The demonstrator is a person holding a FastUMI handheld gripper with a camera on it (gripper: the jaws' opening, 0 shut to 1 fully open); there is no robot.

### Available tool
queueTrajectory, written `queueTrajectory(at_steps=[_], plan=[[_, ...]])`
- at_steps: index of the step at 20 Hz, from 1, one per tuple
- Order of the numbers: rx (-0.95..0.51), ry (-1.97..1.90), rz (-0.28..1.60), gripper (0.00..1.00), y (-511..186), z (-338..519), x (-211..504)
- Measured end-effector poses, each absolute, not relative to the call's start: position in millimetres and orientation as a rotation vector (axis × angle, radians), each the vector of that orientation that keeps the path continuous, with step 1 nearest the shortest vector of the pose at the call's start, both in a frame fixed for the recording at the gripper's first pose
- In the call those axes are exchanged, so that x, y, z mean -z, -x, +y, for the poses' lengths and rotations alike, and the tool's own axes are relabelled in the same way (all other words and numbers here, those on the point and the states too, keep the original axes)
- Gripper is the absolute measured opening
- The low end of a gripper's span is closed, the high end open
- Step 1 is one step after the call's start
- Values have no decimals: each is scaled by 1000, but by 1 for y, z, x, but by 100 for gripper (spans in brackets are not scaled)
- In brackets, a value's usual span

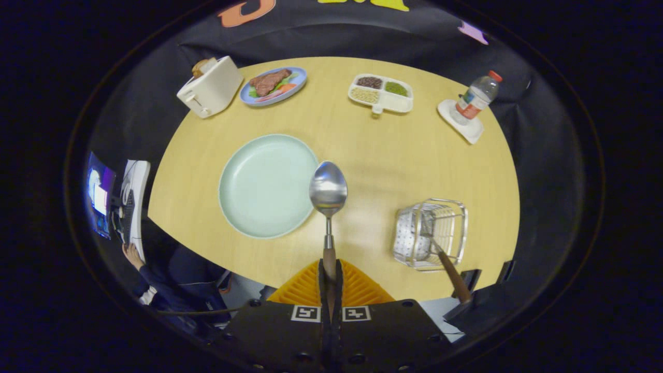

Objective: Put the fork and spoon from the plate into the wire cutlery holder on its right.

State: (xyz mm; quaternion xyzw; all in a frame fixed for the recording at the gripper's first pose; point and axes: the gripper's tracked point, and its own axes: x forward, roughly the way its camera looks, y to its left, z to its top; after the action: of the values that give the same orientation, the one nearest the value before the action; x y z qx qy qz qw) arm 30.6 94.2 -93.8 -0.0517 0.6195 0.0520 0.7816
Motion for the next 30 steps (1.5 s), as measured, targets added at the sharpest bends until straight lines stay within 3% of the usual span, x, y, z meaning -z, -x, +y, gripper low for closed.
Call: queueTrajectory(at_steps=[8,26,29,30], plan=[[19,120,1388,0,3,-17,66],[42,206,1502,2,-3,-11,69],[62,216,1485,17,-10,-15,65],[68,215,1474,17,-11,-16,65]])
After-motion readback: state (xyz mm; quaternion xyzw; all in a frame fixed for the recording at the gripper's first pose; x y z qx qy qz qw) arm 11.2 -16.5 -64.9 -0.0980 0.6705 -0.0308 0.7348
